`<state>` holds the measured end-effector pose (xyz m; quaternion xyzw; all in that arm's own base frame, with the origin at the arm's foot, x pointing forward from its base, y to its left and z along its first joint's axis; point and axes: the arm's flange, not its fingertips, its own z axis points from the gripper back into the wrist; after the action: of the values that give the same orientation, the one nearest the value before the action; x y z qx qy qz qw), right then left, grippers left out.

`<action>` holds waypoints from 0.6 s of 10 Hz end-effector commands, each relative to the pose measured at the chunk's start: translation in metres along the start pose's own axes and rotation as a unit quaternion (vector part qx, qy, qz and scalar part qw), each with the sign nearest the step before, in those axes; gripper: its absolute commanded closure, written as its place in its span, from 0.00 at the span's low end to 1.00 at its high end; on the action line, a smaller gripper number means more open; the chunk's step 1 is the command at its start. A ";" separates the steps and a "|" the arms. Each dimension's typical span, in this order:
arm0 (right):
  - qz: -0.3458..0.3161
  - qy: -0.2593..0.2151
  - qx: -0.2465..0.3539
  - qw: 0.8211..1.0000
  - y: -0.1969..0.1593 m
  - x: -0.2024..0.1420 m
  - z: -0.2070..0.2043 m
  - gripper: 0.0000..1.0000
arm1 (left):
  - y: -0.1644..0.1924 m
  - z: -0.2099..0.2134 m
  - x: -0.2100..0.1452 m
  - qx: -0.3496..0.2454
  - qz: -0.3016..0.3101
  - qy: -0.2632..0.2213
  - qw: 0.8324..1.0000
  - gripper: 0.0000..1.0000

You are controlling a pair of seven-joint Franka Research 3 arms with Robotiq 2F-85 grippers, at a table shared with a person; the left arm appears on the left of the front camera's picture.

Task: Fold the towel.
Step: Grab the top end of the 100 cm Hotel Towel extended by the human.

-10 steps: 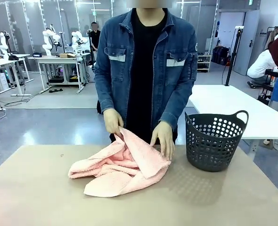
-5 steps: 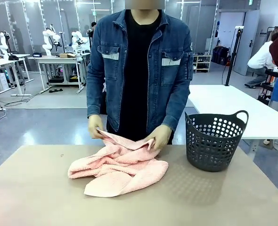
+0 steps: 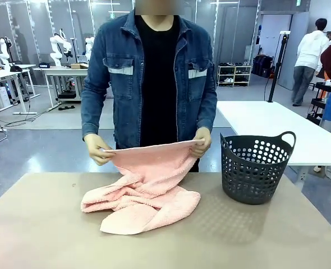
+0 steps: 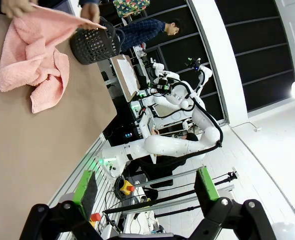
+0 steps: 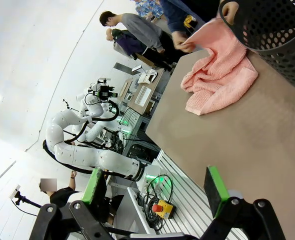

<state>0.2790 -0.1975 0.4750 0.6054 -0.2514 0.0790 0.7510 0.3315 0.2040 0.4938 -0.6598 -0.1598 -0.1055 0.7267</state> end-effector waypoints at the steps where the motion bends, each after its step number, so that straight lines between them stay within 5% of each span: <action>1: 0.007 -0.004 0.006 1.000 0.001 0.001 0.001 0.00 | 0.000 0.001 0.000 -0.003 0.005 0.000 1.000 0.00; 6: 0.007 -0.004 0.006 1.000 0.001 0.001 0.001 0.00 | 0.000 0.001 0.000 -0.003 0.005 0.000 1.000 0.00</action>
<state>0.2790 -0.1975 0.4750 0.6054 -0.2514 0.0790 0.7510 0.3315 0.2040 0.4938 -0.6598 -0.1598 -0.1055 0.7267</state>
